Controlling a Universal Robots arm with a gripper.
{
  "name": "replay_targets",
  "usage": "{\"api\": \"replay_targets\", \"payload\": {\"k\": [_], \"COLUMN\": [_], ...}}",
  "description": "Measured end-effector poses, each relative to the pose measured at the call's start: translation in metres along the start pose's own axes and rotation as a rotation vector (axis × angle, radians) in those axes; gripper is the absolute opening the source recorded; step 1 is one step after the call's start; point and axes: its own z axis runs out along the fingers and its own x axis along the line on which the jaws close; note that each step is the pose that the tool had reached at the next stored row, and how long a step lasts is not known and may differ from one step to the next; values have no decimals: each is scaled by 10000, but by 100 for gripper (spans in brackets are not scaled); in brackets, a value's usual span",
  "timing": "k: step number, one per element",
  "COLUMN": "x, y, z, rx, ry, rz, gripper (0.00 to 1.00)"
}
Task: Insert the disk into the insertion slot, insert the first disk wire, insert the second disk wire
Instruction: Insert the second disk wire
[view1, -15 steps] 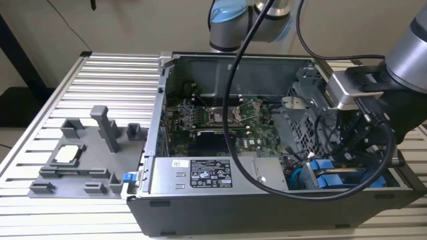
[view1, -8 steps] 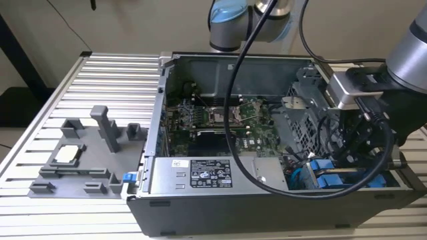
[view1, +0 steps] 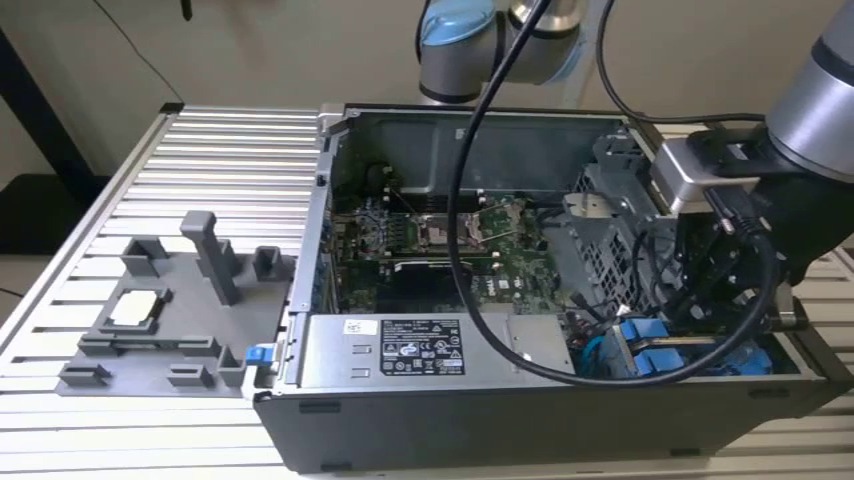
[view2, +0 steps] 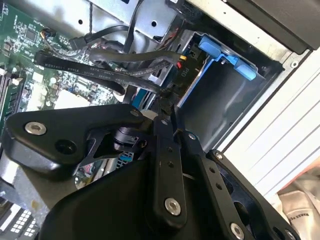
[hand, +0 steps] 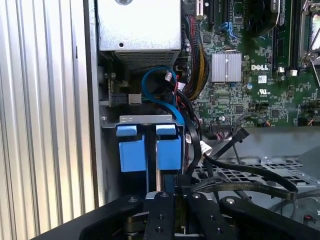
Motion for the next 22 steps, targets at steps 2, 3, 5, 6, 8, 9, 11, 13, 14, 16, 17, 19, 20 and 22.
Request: {"api": "replay_targets", "payload": {"k": [2, 3, 5, 6, 8, 9, 11, 13, 14, 16, 17, 19, 20, 22], "x": [-1, -1, -3, -4, -5, -6, -6, -7, -8, -8, -8, -7, -8, -9], "y": [-5, -10, -21, -25, -33, -35, -38, -38, -38, -38, -38, -38, -38, -40], "z": [2, 2, 7, 8, 13, 18, 32, 53, 61, 68, 69, 71, 69, 40], "rx": [0, 0, 1, 0, 0, 1, 1, 1, 1, 1, 3, -1, -12, -55], "ry": [5, 9, 13, 13, 14, 17, 33, 40, 43, 49, 48, 44, 43, 42], "rz": [-1, -2, -1, -1, -1, -1, 1, 0, -1, -1, -1, -1, -1, 0], "gripper": [16, 16, 16, 16, 16, 16, 16, 16, 16, 16, 16, 17, 24, 24]}}
